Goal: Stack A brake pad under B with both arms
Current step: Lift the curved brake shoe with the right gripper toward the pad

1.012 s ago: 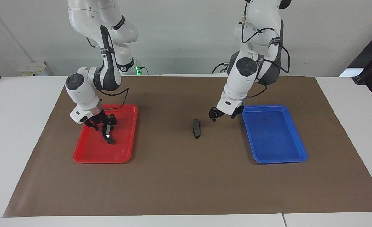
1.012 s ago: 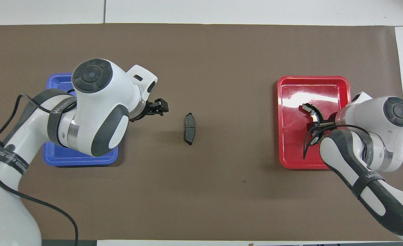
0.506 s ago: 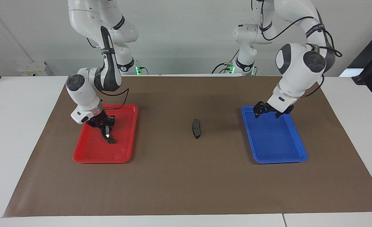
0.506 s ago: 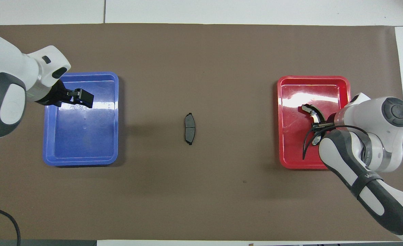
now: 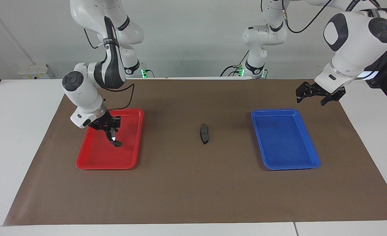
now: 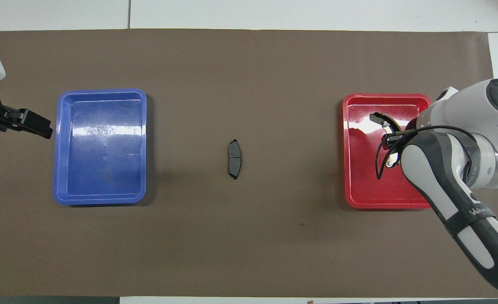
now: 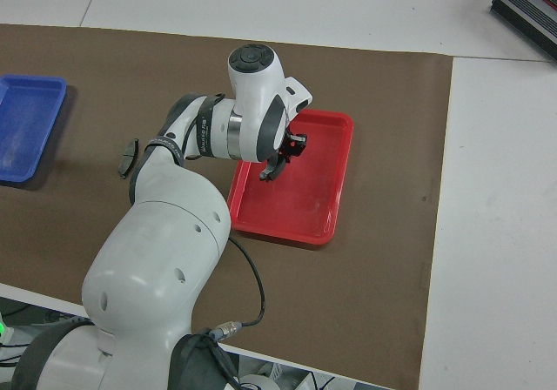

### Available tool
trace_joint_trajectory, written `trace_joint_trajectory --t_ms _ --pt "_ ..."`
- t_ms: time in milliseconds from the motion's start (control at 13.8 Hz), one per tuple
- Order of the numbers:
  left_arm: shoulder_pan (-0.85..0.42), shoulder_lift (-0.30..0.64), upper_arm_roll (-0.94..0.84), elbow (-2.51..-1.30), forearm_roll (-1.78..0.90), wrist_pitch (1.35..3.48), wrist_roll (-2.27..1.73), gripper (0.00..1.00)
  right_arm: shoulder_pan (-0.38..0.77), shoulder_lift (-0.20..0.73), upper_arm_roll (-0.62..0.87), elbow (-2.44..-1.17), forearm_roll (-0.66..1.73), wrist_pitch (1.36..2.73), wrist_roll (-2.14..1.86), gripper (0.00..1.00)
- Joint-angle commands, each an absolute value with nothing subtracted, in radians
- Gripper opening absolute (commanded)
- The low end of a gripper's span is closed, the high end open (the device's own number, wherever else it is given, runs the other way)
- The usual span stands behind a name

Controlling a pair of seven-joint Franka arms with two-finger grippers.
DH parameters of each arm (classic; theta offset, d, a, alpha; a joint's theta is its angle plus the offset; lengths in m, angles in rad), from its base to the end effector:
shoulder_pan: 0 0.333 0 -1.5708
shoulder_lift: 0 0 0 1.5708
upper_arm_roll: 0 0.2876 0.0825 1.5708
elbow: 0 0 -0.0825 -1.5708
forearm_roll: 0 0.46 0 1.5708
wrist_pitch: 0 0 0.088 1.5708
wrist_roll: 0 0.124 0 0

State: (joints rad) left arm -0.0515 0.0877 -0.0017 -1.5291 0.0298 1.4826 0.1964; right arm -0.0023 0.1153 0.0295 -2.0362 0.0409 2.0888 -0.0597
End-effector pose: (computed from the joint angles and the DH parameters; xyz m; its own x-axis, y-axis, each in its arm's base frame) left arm 0.6406 -0.0302 0.5389 0.9601 -0.2439 -0.1370 -0.2466 -0.9691 -0.0030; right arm 0.6247 0.0196 0.2966 0.9959 0.0665 -0.0607 0.0641 -0.9971 -0.0413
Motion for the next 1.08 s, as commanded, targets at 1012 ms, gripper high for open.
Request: trace_joint_trajectory --t_ms 1012 --pt "-0.034 -0.002 -0.011 -1.621 0.040 1.517 0.198 1.00 0.508 0.448 0.104 -1.678 0.044 2.144 0.683 0.00"
